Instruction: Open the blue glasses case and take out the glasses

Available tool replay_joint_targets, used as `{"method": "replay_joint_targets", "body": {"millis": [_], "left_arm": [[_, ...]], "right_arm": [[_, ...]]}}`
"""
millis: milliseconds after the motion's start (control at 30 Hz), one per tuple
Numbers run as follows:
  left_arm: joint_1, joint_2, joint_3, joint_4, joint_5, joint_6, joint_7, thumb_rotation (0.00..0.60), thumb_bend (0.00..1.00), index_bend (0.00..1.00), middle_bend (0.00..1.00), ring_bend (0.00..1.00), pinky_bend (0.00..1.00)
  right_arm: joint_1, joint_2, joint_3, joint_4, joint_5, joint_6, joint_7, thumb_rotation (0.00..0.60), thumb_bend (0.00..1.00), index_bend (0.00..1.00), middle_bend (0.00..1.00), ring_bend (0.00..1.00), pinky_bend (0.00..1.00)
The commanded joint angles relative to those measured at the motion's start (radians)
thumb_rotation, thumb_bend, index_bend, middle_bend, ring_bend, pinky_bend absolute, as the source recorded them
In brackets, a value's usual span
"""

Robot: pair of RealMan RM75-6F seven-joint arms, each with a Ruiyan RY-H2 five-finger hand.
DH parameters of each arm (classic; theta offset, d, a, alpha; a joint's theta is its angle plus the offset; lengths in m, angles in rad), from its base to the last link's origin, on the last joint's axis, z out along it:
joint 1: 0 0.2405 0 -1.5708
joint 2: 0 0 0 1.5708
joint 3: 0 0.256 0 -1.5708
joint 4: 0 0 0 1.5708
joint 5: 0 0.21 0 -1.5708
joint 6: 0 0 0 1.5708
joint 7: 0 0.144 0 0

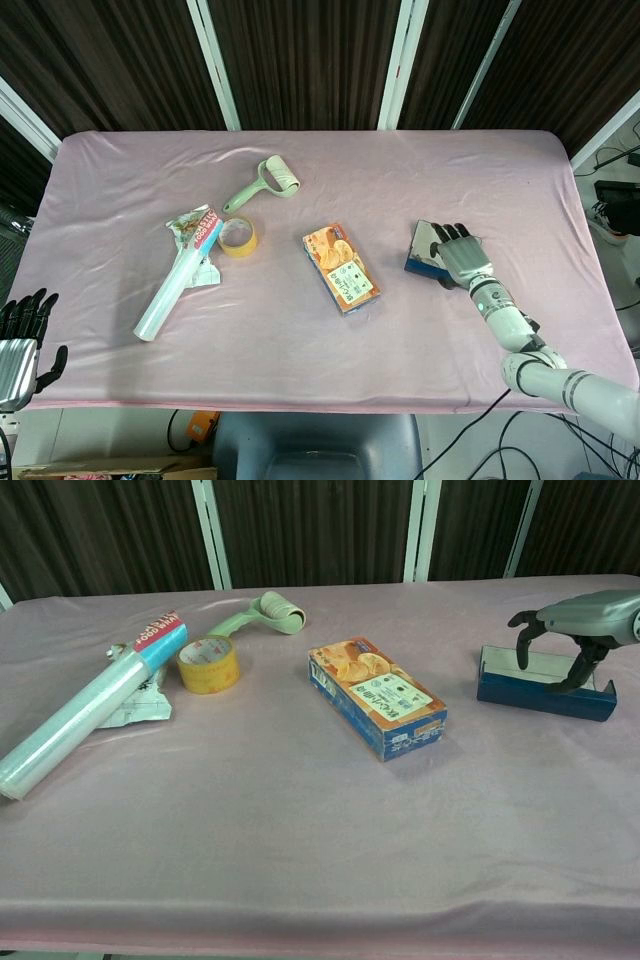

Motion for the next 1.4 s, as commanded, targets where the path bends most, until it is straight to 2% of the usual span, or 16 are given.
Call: {"method": "replay_joint_targets", "body": {"millis": [33,333,500,733,933,1167,1400], "left_arm": [[0.001,0.001,0.0,-0.001,0.0,0.001,-0.002,0.6,0.42,0.0,0.0,0.0,0.03],[0.001,0.004,0.0,0.001,0.001,-0.001,-0.011,0.6,0.42,0.0,0.0,0.0,0.03],[0.004,0.007,0.0,0.002,0.002,0.004,-0.016,0.6,0.42,0.0,0.0,0.0,0.03],[0.008,0.009,0.003,0.002,0.009,0.009,-0.022,0.6,0.42,0.0,0.0,0.0,0.03],[0.008,0.009,0.009,0.002,0.021,0.011,-0.022,0.6,0.42,0.0,0.0,0.0,0.03],[0.008,0.009,0.01,0.002,0.024,0.011,-0.02,0.6,0.42,0.0,0.0,0.0,0.03],[0.008,0.006,0.011,-0.001,0.026,0.009,-0.012,0.6,0.42,0.0,0.0,0.0,0.03]], "right_arm": [[0.013,-0.017,-0.006,0.01,0.017,0.01,-0.015,0.6,0.44,0.49,0.02,0.0,0.0],[0.045,-0.04,-0.027,-0.022,0.042,0.012,-0.051,0.6,0.44,0.49,0.02,0.0,0.0],[0.036,-0.01,-0.059,-0.122,-0.009,0.03,-0.044,0.6,0.44,0.49,0.02,0.0,0.0],[-0.022,0.101,-0.16,-0.332,-0.159,0.072,-0.027,0.6,0.44,0.48,0.02,0.0,0.0],[-0.086,0.176,-0.246,-0.422,-0.265,0.136,-0.033,0.6,0.44,0.48,0.02,0.0,0.0],[-0.168,0.235,-0.324,-0.445,-0.367,0.214,-0.013,0.6,0.44,0.48,0.02,0.0,0.0],[-0.235,0.267,-0.371,-0.417,-0.494,0.297,0.048,0.6,0.44,0.49,0.03,0.0,0.0]]}}
